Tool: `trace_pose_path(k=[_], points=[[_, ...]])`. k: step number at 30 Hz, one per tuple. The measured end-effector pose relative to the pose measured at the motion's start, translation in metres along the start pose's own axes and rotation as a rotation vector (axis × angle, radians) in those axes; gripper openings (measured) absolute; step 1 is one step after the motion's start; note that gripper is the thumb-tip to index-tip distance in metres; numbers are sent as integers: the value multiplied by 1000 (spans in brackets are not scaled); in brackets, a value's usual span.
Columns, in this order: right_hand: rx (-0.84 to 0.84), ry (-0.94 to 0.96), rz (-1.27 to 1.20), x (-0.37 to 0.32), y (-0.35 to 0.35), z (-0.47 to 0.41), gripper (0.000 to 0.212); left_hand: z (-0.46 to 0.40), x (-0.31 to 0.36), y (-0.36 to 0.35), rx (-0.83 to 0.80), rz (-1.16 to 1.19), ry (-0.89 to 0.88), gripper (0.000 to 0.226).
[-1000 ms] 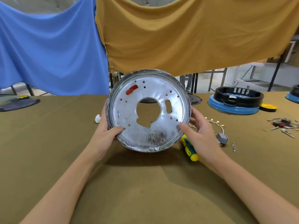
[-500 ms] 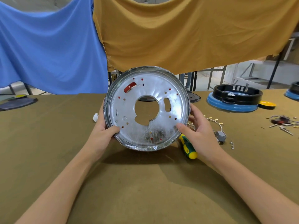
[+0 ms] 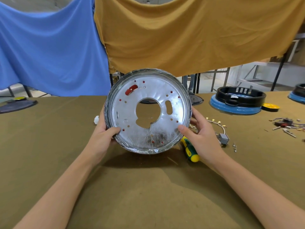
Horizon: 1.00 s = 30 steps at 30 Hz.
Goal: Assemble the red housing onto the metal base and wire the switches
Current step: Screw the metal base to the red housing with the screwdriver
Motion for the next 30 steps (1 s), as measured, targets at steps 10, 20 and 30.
trace_pose_path(k=[10, 20, 30], points=[[6, -27, 41, 4, 1, 0, 68, 4, 3, 1, -4, -45, 28, 91], [87, -146, -182, 9, 3, -5, 47, 8, 10, 2, 62, 14, 22, 91], [99, -343, -184, 24, -1, -3, 45, 27, 10, -29, -157, -630, -4, 70]])
Point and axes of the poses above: each hand's wrist, its own z-axis away from the middle knuckle, its own y-axis out of the back of the hand, x = y × z, the point moved 5 cm from there along -z, towards the middle knuckle, and after that the axes turned 6 degrees about y, right-handed, at the moved point
